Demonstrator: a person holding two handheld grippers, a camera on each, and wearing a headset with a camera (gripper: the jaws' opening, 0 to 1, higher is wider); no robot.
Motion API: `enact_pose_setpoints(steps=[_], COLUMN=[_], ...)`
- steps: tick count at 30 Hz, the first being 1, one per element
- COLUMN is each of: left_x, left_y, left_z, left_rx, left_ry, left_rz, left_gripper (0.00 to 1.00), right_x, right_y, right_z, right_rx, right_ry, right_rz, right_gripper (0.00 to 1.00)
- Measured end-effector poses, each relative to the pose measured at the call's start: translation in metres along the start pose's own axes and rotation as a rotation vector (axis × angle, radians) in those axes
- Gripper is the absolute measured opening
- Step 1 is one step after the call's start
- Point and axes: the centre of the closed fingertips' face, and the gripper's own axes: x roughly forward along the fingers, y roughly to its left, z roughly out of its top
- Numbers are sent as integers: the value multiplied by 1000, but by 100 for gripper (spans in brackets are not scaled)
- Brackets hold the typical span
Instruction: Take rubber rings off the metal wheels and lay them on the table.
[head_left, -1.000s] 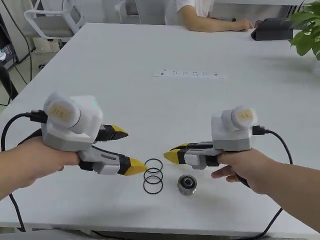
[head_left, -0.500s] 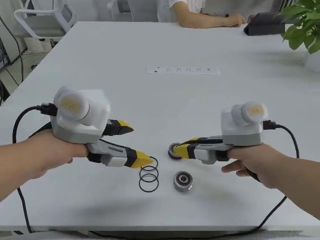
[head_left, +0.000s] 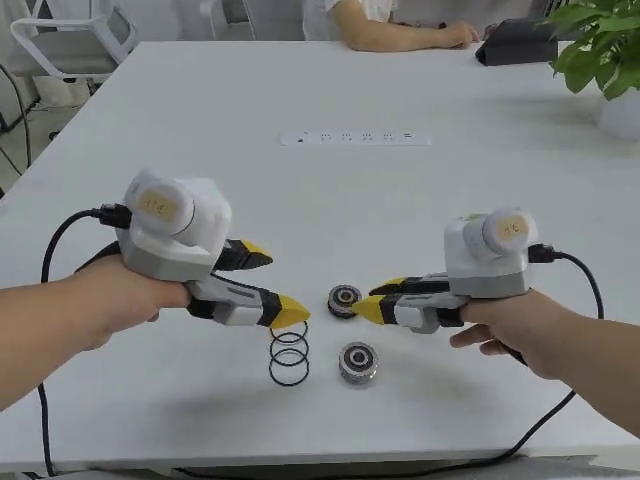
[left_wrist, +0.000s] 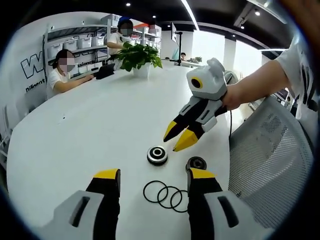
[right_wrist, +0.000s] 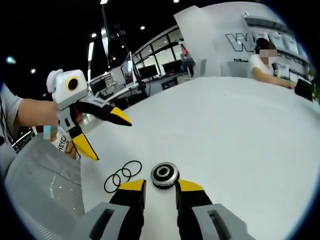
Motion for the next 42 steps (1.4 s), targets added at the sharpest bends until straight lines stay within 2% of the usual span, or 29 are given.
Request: enact_pose_setpoints(steps=[16,23,42], left_x=[25,36,64], left_y=[-1,-1,-8], left_z=[3,0,-2], left_rx=[-12,-31,-24], left_ry=[9,14,49], left_rz=[-27,-39,-73], left_gripper=[43,40,32], right_x=[4,5,5], right_y=[-4,-4,-4], right_z=[-10,-11,-15], right_rx=[-48,-67,-69], right_ry=[32,37,45], right_rz=[-8,-8,-9], right_gripper=[23,23,23])
